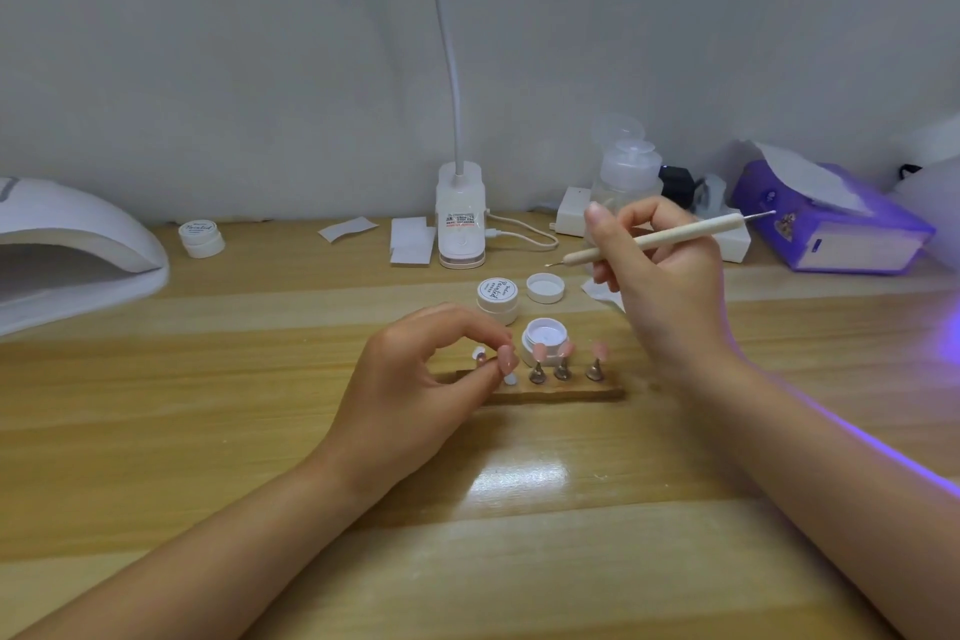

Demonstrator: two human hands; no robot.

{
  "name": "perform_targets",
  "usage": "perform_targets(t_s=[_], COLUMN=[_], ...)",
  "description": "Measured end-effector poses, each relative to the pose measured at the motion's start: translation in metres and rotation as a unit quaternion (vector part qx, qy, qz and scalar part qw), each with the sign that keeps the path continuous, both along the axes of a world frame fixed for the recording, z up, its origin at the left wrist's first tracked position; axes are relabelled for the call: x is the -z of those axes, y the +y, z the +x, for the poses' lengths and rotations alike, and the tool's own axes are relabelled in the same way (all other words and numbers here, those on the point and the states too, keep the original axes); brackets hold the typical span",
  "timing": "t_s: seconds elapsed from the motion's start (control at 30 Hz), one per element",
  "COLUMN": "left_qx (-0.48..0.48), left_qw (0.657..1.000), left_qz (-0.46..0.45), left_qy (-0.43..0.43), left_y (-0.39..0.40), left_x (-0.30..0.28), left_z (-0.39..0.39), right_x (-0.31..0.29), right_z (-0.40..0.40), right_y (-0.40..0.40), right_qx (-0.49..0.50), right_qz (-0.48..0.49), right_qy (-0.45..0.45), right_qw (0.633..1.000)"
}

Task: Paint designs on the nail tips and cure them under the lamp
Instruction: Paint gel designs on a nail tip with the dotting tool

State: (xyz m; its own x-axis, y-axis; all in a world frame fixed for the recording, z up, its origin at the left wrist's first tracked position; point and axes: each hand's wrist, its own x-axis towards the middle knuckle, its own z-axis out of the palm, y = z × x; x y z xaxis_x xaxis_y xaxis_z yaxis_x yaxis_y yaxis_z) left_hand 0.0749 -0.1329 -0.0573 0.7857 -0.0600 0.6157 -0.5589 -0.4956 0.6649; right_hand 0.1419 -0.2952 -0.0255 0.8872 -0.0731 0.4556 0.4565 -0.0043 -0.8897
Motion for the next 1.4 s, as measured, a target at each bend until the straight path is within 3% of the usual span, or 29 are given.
perform_targets(t_s=[0.27,0.63,1.4], left_qx=[-0.025,0.008,0.01], left_qw=[0.999,0.999,0.999], left_qz=[-0.031,-0.032,-0.037], left_qy=[0.032,0.001,0.008], left_y=[-0.002,-0.003,-0.001], left_x=[-0.004,-0.005,-0.003], left_z=[-0.004,-0.002,0.0], right_x=[-0.002,-0.006,0.002], right_z=[-0.01,-0.031,-0.031], right_y=[0.006,0.02,0.025], right_qx=[-0.06,-0.136,-0.102], right_qz=[-0.018,-0.046,-0.075], right_qy=[0.005,-0.002,0.02], right_qw=[0.998,0.99,0.992])
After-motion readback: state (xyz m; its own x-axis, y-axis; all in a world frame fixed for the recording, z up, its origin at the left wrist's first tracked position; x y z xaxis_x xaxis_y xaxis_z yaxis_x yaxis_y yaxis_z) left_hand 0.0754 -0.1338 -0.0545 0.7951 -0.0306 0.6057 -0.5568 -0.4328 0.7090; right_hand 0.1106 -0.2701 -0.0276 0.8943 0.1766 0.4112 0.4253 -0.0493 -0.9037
